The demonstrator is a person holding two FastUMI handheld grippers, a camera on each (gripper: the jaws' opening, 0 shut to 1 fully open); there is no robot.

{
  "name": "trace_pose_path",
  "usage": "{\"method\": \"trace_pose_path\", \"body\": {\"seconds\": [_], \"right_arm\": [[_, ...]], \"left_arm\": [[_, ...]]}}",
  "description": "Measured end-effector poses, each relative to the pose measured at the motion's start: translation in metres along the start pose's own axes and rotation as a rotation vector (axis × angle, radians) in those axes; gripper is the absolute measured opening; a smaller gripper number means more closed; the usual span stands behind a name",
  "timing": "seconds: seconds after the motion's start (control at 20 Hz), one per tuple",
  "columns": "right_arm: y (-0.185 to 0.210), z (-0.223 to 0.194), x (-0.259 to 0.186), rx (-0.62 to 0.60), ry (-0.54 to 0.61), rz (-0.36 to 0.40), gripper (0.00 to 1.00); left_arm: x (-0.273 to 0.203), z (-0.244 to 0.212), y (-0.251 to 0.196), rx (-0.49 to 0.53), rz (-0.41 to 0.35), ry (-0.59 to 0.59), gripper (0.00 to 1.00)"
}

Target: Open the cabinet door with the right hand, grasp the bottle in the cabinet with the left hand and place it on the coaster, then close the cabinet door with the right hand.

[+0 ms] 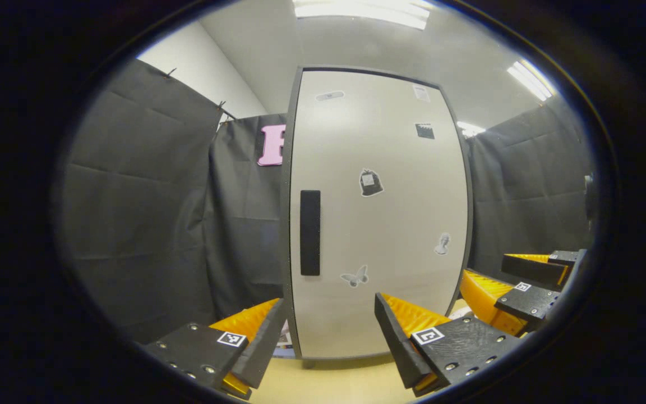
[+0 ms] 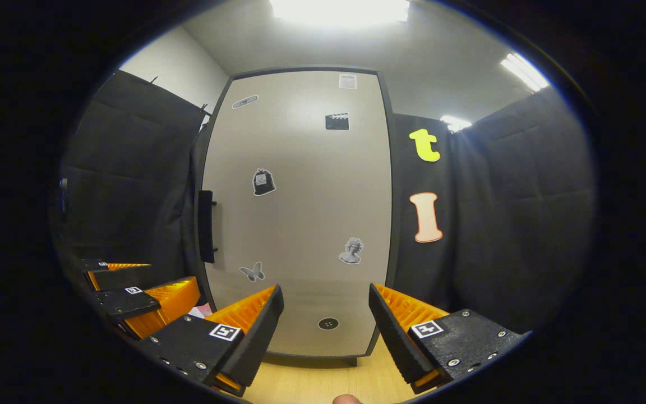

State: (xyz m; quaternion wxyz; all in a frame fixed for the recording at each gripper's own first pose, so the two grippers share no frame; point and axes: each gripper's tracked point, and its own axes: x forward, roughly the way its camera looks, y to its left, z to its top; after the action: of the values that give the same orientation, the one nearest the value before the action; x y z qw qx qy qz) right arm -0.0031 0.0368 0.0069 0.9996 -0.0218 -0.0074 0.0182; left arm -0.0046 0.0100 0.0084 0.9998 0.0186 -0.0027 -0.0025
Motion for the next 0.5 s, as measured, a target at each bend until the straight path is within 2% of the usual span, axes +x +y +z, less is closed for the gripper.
{"method": "trace_pose_path", "body": {"seconds": [0.05, 0.1, 0.15, 0.4, 0.45, 0.5], "right_arm": [[-0.001, 0.0, 0.004, -0.014, 0.002, -0.005, 0.94], [0.0, 0.001, 0.008, -0.033, 0.003, -0.005, 0.9], [0.002, 0.003, 0.012, -0.04, 0.0, 0.004, 0.94], [0.024, 0.025, 0.035, -0.043, -0.037, 0.055, 0.94], [0.032, 0.031, 0.041, -0.043, -0.049, 0.069, 0.91], [0.04, 0.036, 0.046, -0.046, -0.058, 0.083, 0.94]], "left_arm": [[-0.001, 0.0, 0.001, 0.001, -0.002, -0.003, 0.91], [-0.002, 0.001, 0.003, 0.007, -0.002, -0.005, 0.91], [-0.005, 0.001, 0.007, 0.015, 0.002, -0.007, 0.91], [-0.021, -0.002, 0.034, 0.028, 0.045, -0.002, 0.91], [-0.024, -0.005, 0.04, 0.025, 0.056, 0.002, 0.91], [-0.027, -0.006, 0.047, 0.022, 0.068, 0.006, 0.91]]}}
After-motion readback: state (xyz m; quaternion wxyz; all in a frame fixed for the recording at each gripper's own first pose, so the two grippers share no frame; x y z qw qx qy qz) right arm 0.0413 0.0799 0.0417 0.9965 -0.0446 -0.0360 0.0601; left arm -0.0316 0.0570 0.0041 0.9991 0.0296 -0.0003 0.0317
